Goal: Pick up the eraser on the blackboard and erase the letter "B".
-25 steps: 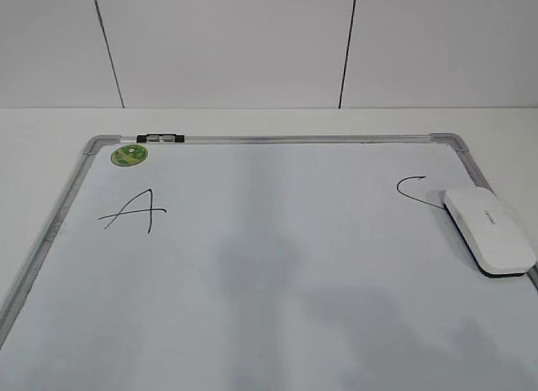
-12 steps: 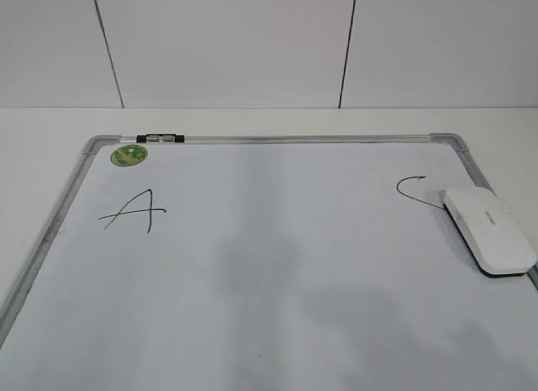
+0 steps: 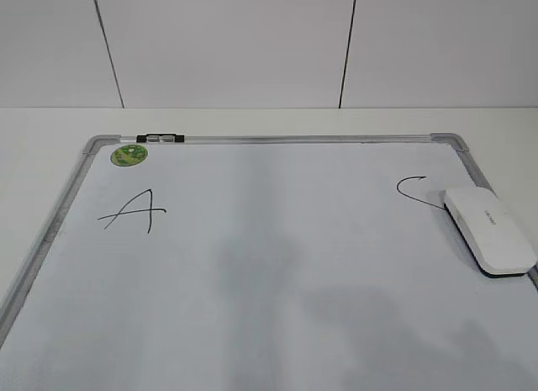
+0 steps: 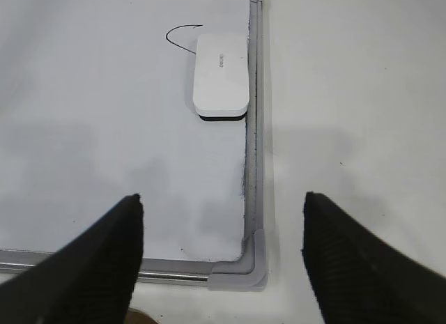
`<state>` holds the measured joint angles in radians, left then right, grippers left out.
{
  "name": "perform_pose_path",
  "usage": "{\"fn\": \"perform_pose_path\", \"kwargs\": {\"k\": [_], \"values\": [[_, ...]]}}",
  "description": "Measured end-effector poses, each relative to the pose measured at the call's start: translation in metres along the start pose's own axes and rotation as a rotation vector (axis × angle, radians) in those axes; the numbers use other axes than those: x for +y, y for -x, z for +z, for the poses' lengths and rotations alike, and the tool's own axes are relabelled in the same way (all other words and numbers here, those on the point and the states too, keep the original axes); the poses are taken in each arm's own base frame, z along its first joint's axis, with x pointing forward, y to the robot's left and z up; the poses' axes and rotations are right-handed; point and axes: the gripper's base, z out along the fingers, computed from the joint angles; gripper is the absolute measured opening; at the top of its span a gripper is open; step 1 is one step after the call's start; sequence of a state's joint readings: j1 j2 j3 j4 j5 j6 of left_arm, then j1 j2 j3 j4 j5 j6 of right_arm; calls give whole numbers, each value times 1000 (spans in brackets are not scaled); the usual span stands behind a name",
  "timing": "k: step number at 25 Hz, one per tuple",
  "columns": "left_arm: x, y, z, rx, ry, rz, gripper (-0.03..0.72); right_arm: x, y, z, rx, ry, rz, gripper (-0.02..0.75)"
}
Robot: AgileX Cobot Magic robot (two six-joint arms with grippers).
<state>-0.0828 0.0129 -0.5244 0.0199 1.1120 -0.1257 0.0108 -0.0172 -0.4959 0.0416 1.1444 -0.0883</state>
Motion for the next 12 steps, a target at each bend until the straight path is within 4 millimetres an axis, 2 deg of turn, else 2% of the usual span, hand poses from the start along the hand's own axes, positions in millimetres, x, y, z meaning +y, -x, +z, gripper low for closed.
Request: {"fn": "perform_pose_path", "kwargs": {"k": [12], "values": [[0,0,0,0,0,6,237,0,0,0,0,-1,-2,551]]}}
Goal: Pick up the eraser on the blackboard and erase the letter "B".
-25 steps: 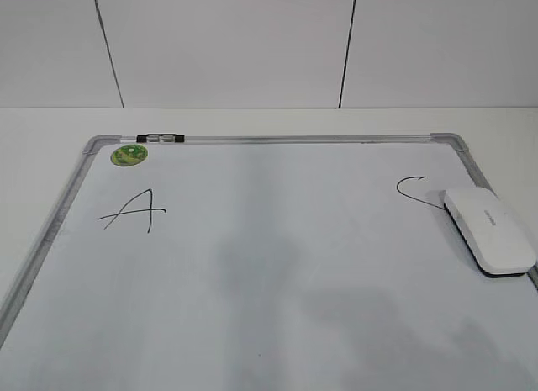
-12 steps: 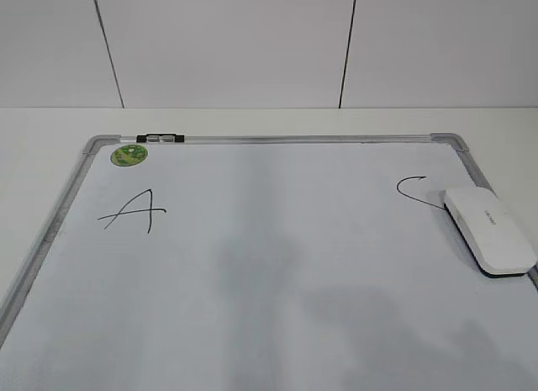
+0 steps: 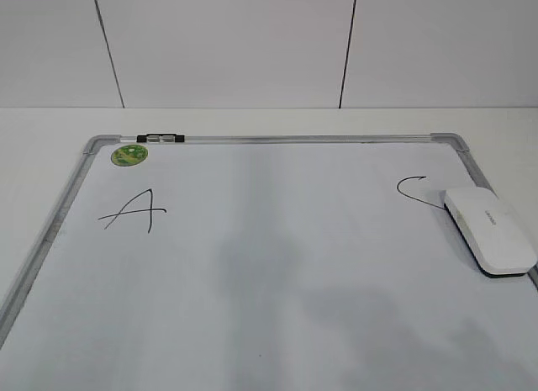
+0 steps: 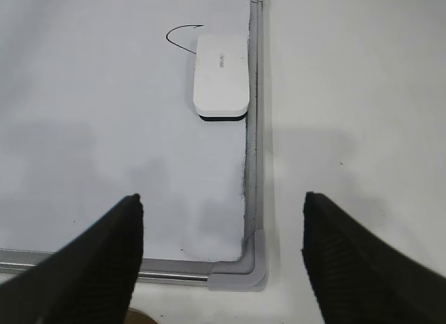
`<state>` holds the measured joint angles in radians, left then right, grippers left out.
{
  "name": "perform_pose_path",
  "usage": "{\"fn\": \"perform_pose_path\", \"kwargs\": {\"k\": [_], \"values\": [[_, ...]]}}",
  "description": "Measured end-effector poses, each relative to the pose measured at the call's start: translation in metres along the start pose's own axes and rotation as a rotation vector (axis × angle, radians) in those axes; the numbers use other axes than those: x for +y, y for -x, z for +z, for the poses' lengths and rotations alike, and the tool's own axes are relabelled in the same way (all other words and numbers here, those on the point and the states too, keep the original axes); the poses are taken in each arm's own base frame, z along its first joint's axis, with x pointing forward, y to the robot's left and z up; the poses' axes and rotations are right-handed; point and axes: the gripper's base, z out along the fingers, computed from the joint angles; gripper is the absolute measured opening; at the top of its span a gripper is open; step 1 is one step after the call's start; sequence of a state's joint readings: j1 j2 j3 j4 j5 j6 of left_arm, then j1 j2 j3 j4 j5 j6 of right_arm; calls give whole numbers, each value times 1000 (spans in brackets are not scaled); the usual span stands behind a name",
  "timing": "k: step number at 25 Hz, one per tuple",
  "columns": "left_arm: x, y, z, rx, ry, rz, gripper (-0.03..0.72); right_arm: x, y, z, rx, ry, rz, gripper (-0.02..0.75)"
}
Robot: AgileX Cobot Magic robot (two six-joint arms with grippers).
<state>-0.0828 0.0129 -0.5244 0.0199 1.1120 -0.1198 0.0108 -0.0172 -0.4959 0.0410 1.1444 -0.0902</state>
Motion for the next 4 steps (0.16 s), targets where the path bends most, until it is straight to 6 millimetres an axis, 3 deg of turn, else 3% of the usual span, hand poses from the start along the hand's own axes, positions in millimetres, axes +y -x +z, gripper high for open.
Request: {"fn": "perform_pose_path", "kwargs": {"k": [4], "values": [[0,0,0,0,0,0,237,0,0,0,0,0,0,551]]}}
